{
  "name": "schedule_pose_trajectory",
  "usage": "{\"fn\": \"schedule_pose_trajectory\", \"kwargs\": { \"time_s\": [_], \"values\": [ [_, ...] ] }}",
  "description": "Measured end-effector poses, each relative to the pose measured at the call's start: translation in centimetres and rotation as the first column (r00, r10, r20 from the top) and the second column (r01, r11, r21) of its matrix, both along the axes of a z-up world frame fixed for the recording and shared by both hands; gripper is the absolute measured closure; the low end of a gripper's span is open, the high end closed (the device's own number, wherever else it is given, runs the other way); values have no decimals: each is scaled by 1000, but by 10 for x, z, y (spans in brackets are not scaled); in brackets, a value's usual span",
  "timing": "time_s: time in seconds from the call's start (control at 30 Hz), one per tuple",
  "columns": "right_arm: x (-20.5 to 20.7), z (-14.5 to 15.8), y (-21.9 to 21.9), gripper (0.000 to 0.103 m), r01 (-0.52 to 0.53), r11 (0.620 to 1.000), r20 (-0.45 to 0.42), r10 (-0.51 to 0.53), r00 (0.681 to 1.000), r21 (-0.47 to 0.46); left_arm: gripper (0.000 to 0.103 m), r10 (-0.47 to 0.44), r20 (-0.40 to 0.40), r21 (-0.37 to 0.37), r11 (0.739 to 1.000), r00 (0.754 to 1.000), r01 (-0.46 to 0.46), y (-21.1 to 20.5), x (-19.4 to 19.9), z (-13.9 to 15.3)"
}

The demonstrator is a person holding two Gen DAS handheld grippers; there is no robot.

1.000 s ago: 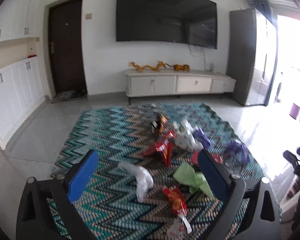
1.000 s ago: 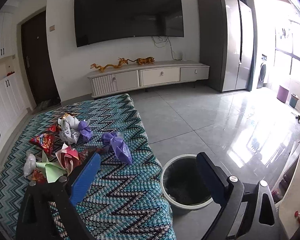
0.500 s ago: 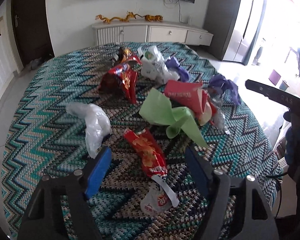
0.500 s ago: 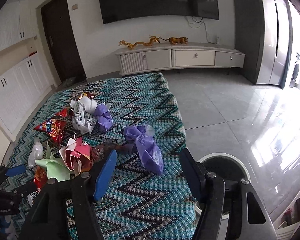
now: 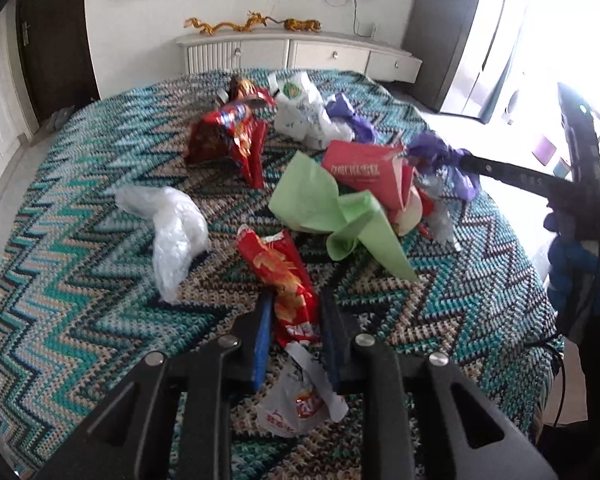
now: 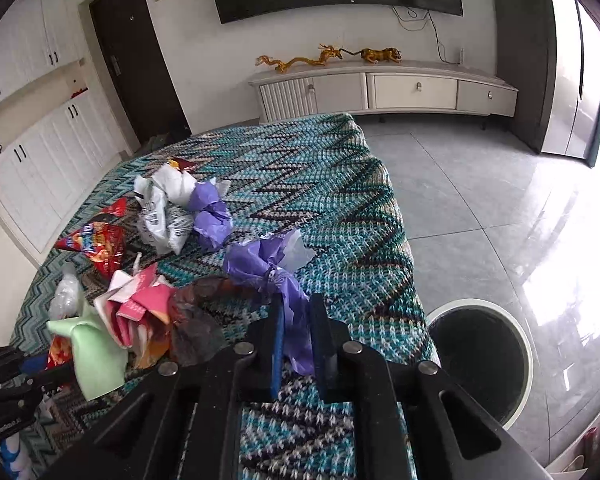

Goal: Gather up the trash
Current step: 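Grasp the purple paper with the right tool while the left tool grasps the red chip bag, then carry the purple paper over the bin and open the right tool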

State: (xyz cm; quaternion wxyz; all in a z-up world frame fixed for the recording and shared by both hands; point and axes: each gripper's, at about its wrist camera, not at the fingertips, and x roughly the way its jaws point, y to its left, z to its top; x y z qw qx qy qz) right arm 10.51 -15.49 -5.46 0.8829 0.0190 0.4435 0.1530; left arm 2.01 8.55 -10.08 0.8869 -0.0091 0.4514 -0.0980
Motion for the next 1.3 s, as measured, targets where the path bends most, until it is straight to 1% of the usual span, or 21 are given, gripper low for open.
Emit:
{"fn": "schedule_pose_trajectory", "kwargs": {
  "time_s": [0.2,0.37,0.43,0.5,0.67,0.83,0.97,1.1,1.2,1.3],
  "values": [
    [-31,20,-4,94,-16,997,46,13,999,74,83,36,68,3,999,997,-36,6,-17,27],
    [-60,46,-13,95,-20,989,99,6,995,146,83,25,138,6,1000,990,-26,2,-27,52],
    [-69,58,-17,95,-23,986,127,2,992,163,83,19,163,6,1000,986,-20,-4,-31,63],
    [-78,70,-21,95,-23,984,152,-4,988,177,83,12,179,6,1000,984,-13,-7,-31,68],
    [-99,91,-41,95,6,978,203,-49,978,211,83,-37,214,1,999,976,38,-25,-35,87],
    [-115,103,-67,95,61,973,223,-111,968,221,83,-110,231,-15,993,967,117,-56,-30,105],
    [-120,102,-95,95,136,967,213,-183,960,217,83,-174,230,-32,982,957,187,-88,-18,115],
    [-117,90,-129,95,245,947,179,-283,942,209,83,-266,215,-19,961,940,277,-138,0,117],
    [-112,76,-154,95,323,925,136,-352,926,198,83,-334,188,-7,940,924,341,-181,20,112],
    [-102,59,-174,95,385,904,85,-405,910,184,83,-373,160,1,926,914,378,-215,41,103]
  ]
}}
